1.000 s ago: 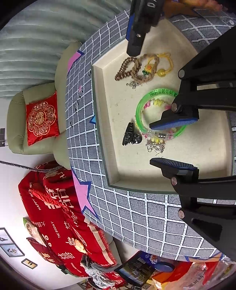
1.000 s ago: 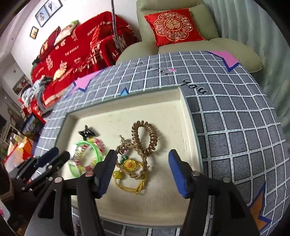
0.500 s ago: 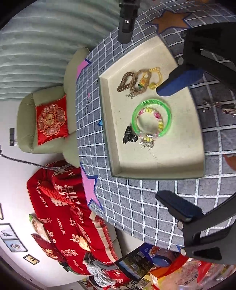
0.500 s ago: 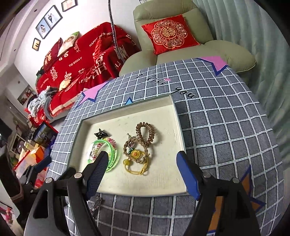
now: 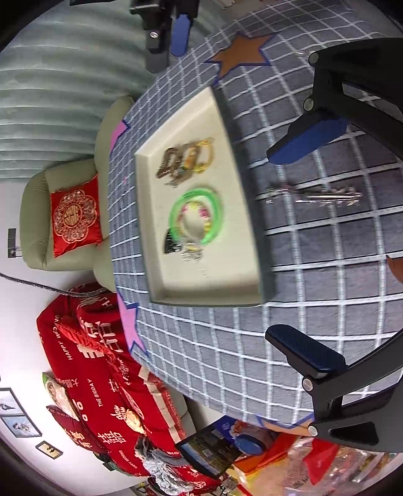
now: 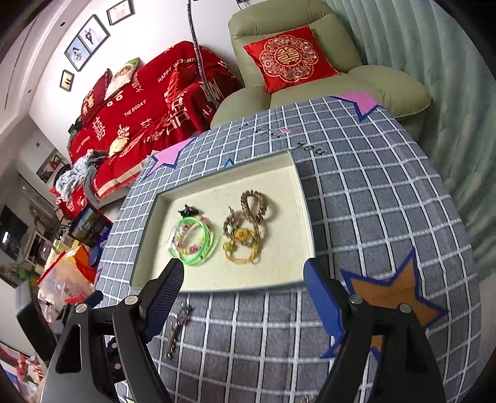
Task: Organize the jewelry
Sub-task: 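Withdraw both open tools from the tray over the remaining silver pieces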
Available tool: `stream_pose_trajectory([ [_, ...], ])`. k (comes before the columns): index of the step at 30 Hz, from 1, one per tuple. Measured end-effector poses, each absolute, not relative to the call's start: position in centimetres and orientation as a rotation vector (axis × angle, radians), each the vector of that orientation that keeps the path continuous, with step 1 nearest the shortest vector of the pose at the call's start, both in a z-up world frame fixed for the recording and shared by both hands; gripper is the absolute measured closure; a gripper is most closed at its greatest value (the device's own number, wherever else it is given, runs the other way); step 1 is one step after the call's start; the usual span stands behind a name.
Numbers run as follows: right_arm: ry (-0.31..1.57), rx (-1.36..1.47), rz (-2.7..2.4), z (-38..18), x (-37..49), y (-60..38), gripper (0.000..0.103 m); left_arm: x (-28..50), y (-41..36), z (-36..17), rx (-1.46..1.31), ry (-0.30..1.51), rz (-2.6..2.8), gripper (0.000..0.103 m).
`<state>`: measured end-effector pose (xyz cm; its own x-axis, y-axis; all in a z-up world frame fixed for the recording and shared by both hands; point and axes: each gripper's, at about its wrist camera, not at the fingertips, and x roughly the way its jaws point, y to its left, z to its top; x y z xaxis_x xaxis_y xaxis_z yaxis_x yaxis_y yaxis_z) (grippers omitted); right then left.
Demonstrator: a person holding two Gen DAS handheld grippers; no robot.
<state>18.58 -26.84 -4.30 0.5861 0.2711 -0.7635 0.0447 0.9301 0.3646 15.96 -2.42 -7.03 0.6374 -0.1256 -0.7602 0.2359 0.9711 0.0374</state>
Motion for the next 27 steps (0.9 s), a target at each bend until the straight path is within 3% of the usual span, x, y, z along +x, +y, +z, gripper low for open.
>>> stream_pose_trajectory([
  [27, 1.107, 0.32, -0.035, -11.8, 7.9, -27.7, 0.021, 13.0, -3.4, -11.9, 0.133, 0.964, -0.234, 0.0],
])
